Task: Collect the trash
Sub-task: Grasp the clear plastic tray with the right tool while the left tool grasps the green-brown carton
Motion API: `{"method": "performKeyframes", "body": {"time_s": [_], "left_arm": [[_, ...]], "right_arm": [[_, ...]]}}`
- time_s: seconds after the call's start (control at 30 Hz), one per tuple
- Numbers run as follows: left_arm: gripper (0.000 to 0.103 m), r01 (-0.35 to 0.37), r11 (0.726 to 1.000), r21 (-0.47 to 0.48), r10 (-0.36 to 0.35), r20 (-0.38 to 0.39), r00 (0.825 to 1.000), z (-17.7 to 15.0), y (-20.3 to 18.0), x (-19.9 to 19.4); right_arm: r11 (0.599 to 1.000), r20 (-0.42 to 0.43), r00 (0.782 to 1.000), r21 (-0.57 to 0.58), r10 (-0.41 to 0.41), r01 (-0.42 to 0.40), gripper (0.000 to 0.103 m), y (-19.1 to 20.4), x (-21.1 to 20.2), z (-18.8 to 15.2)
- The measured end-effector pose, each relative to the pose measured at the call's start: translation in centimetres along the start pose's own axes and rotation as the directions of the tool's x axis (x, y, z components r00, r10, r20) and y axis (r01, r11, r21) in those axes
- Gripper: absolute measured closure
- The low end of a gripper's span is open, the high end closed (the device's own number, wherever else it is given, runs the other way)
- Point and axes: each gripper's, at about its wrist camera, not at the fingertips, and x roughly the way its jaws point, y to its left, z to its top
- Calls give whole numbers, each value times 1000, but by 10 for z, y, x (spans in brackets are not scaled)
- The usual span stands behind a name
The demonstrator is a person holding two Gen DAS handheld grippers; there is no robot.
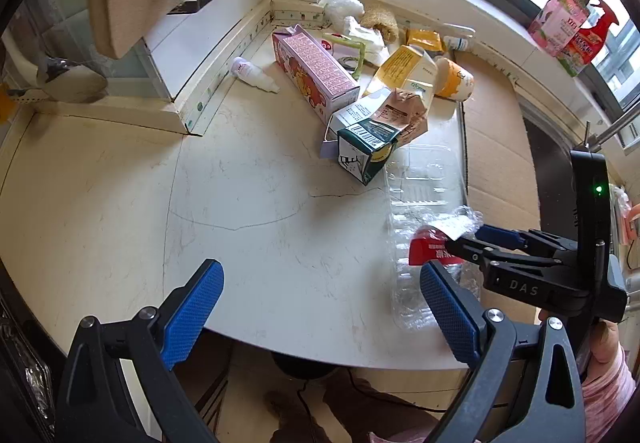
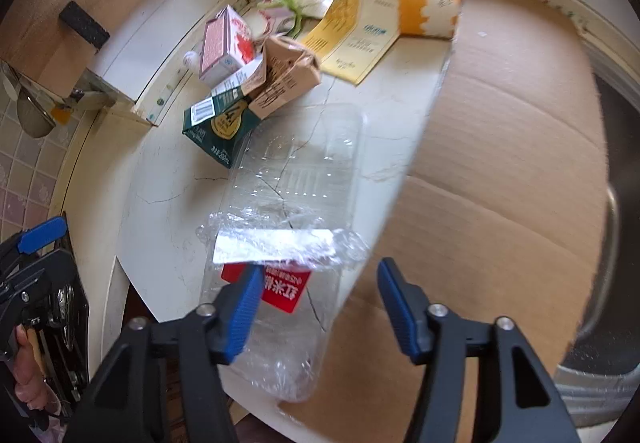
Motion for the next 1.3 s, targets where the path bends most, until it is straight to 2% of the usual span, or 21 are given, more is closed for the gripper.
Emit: {"method": "performKeyframes", "body": {"time_s": [0.1,0.2,0.33,0.6,0.73,0.87,0.93,1.03,1.13,1.2,1.3], "left_arm": [[5,-9,1000,12,9,-6,1000,8,-3,6],[5,-31,999,35,31,-1,1000,17,-10,10],[5,-30,999,43,31,-10,999,26,-13,15],[5,3,1000,28,-2,-31,1000,52,-12,44],[5,18,999,29,-17,-26,1000,63,-16,57],[5,2,996,87,-2,5,1000,73,-26,62],[5,2,993,120,-2,5,1000,76,-33,65],[5,39,985,167,-39,-6,999,80,-43,71],[6,28,977,209,-27,-9,1000,84,-49,81],[9,27,974,224,-24,-19,1000,86,-50,89],[26,64,972,228,-50,-64,997,85,-51,100]], "right_arm": [[999,-18,1000,-23,23,-23,61,4,10,4],[997,-41,996,15,77,-76,79,0,19,8],[988,-12,990,68,141,-139,92,-11,8,11],[978,117,986,158,121,-139,94,-44,-49,12],[967,160,984,227,79,-114,94,-68,-65,6],[950,168,984,290,66,-113,94,-89,-64,4],[942,172,983,315,66,-119,94,-96,-63,1],[932,177,982,341,70,-128,94,-103,-62,-3],[925,175,982,357,71,-131,94,-108,-58,-5],[923,172,982,361,75,-134,94,-110,-56,-6],[922,172,982,361,80,-138,94,-112,-55,-7]]}}
